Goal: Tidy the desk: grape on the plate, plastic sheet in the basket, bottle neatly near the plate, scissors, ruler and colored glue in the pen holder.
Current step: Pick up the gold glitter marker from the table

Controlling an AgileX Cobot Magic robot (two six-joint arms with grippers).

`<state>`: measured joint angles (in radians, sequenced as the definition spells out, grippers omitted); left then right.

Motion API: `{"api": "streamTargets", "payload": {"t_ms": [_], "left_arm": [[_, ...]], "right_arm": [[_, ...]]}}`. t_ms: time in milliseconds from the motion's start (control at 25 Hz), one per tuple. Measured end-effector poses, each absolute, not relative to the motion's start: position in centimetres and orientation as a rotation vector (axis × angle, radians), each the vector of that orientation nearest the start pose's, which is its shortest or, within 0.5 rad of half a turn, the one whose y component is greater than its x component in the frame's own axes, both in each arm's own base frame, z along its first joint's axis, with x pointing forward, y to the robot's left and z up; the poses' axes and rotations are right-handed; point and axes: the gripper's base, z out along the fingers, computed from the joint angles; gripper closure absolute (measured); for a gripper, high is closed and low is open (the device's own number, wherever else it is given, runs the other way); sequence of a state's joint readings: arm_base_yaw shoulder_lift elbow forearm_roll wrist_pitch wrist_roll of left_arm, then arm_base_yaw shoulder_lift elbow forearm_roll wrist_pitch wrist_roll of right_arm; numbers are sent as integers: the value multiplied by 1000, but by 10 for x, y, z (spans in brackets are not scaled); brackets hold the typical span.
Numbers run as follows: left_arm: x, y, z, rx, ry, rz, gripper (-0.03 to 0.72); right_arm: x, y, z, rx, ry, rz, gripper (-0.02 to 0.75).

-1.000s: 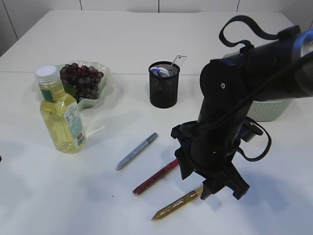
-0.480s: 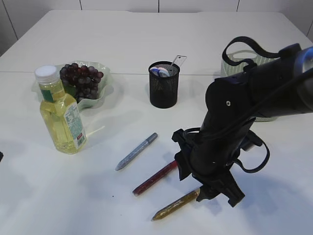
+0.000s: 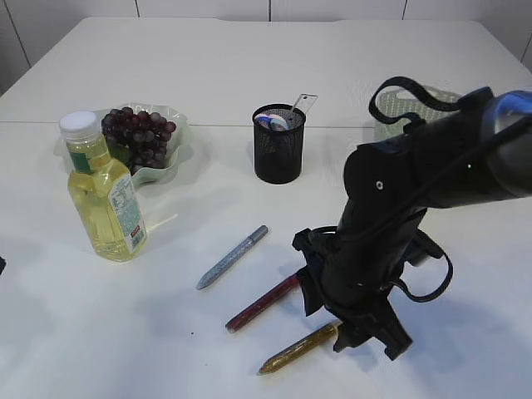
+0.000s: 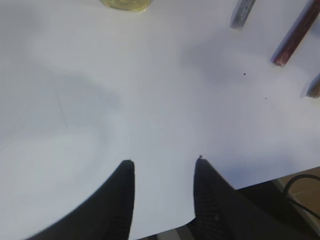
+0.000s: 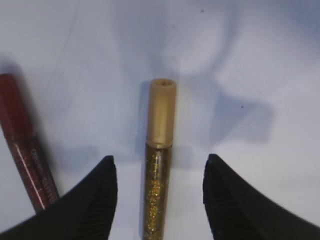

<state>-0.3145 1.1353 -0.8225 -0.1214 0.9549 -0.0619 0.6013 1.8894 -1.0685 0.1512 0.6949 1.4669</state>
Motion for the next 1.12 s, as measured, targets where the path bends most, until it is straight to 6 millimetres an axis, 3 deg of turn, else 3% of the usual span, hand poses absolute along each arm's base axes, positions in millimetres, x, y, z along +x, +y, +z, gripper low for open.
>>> {"api": "streamTargets", "payload": {"t_ms": [480, 1120], "left_arm": [[187, -70, 277, 279, 2754, -256, 399], [187, -70, 277, 278, 2752, -257, 399]], "right_arm": [[277, 202, 124, 1512, 2782, 265, 302], [278, 203, 122, 1515, 2771, 286, 500]]}}
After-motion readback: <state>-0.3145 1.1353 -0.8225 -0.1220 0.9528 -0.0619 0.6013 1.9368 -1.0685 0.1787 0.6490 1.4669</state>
